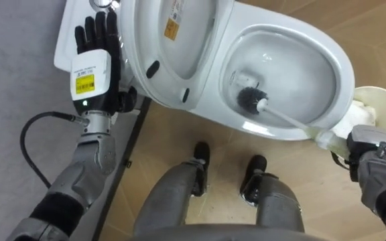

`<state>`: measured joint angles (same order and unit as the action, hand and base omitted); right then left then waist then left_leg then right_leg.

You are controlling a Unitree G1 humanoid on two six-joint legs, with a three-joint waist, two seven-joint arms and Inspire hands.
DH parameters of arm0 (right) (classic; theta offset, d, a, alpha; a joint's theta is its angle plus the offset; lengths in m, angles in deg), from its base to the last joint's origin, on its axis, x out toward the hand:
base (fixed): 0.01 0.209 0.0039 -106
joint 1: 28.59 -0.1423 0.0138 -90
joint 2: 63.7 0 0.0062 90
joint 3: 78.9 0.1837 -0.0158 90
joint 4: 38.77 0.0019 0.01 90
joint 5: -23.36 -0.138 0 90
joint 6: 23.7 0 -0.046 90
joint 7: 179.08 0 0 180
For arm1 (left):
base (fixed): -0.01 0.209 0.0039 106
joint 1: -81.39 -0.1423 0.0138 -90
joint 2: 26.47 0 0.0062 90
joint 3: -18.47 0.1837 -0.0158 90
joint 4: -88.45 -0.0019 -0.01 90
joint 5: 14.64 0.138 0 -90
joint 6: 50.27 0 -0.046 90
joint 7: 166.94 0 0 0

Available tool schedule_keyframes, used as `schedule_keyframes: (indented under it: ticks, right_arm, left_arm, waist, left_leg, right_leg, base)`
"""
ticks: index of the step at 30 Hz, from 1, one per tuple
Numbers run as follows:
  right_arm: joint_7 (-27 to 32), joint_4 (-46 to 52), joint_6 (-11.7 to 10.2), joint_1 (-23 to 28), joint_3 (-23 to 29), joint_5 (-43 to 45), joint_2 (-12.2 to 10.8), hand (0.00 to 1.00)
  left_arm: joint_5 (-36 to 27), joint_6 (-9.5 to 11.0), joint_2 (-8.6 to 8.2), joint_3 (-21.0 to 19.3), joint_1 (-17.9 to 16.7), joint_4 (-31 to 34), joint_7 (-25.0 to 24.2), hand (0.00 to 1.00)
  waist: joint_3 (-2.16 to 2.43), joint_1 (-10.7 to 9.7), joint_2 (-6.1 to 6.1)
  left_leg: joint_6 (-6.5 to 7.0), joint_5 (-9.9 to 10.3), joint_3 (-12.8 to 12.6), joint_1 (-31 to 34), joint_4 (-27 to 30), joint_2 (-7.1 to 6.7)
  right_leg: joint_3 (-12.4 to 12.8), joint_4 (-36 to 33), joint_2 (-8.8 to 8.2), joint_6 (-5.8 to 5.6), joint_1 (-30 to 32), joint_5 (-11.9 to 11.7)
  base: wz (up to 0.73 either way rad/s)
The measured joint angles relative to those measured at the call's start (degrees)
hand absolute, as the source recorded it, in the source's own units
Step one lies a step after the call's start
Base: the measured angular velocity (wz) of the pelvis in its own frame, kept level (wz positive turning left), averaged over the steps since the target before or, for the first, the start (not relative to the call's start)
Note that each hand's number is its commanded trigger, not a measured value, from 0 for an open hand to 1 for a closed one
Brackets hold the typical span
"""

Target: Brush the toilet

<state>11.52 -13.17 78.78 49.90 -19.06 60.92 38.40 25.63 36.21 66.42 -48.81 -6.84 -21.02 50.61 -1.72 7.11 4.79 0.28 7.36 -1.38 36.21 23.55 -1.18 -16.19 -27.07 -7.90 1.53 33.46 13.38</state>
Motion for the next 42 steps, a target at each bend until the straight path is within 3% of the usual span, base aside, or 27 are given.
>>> schedule_keyframes:
  ticks: [4, 10, 15, 16, 18, 19, 21, 25, 28, 34, 37, 42]
  right_arm:
    - [0.3, 0.0, -0.5, 1.8, 0.0, 0.2, -0.1, 1.00]
    - [1.8, 0.1, -0.6, 2.0, 0.2, 3.5, -0.2, 1.00]
    - [4.4, 0.6, -1.2, -0.2, -0.4, 6.2, -0.2, 1.00]
    - [4.9, 0.6, -1.3, -1.6, -1.9, 6.2, -0.2, 1.00]
    - [5.2, 0.6, -1.7, -3.9, -2.9, 6.0, -0.1, 1.00]
    - [5.4, 0.5, -2.0, -5.8, -3.1, 5.7, -0.1, 1.00]
    - [5.7, 0.5, -2.1, -9.1, -3.3, 4.6, -0.1, 1.00]
    - [6.7, -0.2, -2.2, -14.7, 0.4, 0.4, 0.1, 1.00]
    - [8.3, -0.9, -3.3, -16.2, 2.8, 0.0, 1.6, 1.00]
    - [12.8, -1.5, -5.3, -16.4, 2.9, -2.9, 3.3, 1.00]
    - [15.3, -3.1, -6.3, -16.5, 3.4, -3.5, 3.3, 1.00]
    - [16.8, -3.3, -6.6, -16.5, 3.4, 0.6, 3.4, 1.00]
  left_arm:
    - [1.0, 0.1, 0.03, 0.1, -0.7, 0.3, -0.5, 0.00]
    - [1.0, 0.3, 0.03, 0.5, -0.7, -0.4, -0.2, 0.00]
    - [0.5, 1.3, 0.27, 2.2, 0.9, -3.7, 1.5, 0.00]
    - [-0.1, 1.6, 0.44, 2.6, 1.5, -4.0, 1.9, 0.00]
    - [-2.1, 2.6, 0.99, 3.4, 2.5, -4.1, 2.1, 0.00]
    - [-2.7, 3.3, 1.35, 3.6, 3.0, -4.4, 2.1, 0.00]
    - [-2.9, 4.1, 2.01, 3.8, 3.8, -4.9, 2.3, 0.00]
    - [-3.1, 5.2, 2.79, 3.1, 3.9, -3.9, 3.4, 0.00]
    - [-3.0, 5.6, 2.81, 2.8, 3.8, -3.3, 4.5, 0.00]
    - [-3.4, 5.1, 2.93, 2.5, 4.2, -1.2, 4.8, 0.00]
    - [-2.9, 5.1, 3.09, 2.0, 4.9, -1.7, 4.7, 0.00]
    - [-2.2, 4.6, 3.15, 1.3, 5.2, -2.0, 4.0, 0.00]
  waist:
    - [0.33, -0.3, -1.14]
    - [0.40, -1.0, -1.19]
    - [0.26, 0.7, -1.23]
    - [-0.07, 1.5, -1.65]
    - [-0.07, 2.5, -1.55]
    - [-0.40, 3.0, -1.98]
    - [-0.62, 3.5, -2.27]
    - [-1.34, 3.9, -3.25]
    - [-1.58, 3.8, -3.61]
    - [-1.81, 3.5, -4.00]
    - [-2.29, 2.8, -4.82]
    - [-2.23, 2.4, -4.71]
  left_leg:
    - [0.04, 0.0, 0.2, -0.9, 0.1, -0.53]
    - [0.13, 0.0, -0.3, -1.1, 0.2, -0.52]
    - [0.49, 0.1, -0.4, -1.3, 0.2, -0.40]
    - [0.54, 0.1, -0.8, -0.8, 0.3, -0.01]
    - [0.78, 0.0, -1.3, -0.4, 0.3, 0.51]
    - [0.80, -0.1, -1.5, -0.3, 0.3, 0.47]
    - [0.81, -0.1, -1.9, -0.2, 0.3, 0.49]
    - [0.76, -0.3, -2.3, 0.8, 0.3, 0.51]
    - [0.76, -0.3, -2.4, 2.0, 1.1, 0.58]
    - [0.91, -0.4, -2.5, 4.9, 2.5, 0.03]
    - [1.00, -0.4, -3.1, 5.3, 3.3, -0.79]
    - [1.00, -0.4, -3.1, 5.8, 4.2, -0.36]
  right_leg:
    - [0.0, -0.7, -0.27, -0.37, -0.9, 0.1]
    - [-1.3, -0.8, -0.81, -0.42, -1.4, 0.1]
    - [-0.7, -1.7, -1.04, -0.25, -0.7, 0.3]
    - [-0.4, -1.8, -0.97, -0.08, -0.1, 0.2]
    - [-0.1, -2.0, -0.72, 0.26, 0.7, 0.0]
    - [0.2, -2.5, -0.76, 0.36, 1.1, -0.1]
    - [0.8, -3.8, -1.05, 0.58, 2.1, 0.3]
    - [1.4, -4.3, -0.88, 0.70, 3.5, 0.2]
    - [1.5, -5.2, -1.16, 0.80, 4.6, 0.3]
    - [1.8, -8.2, -2.36, 0.94, 8.2, 1.0]
    - [2.6, -10.8, -3.48, 0.91, 9.6, 2.2]
    - [2.1, -10.8, -3.26, 1.20, 9.6, 2.0]
  base:
    - [0.04]
    - [0.05]
    - [-0.07]
    - [-0.16]
    - [-0.14]
    - [-0.08]
    - [-0.08]
    - [-0.03]
    - [0.03]
    - [0.03]
    - [0.10]
    - [-0.01]
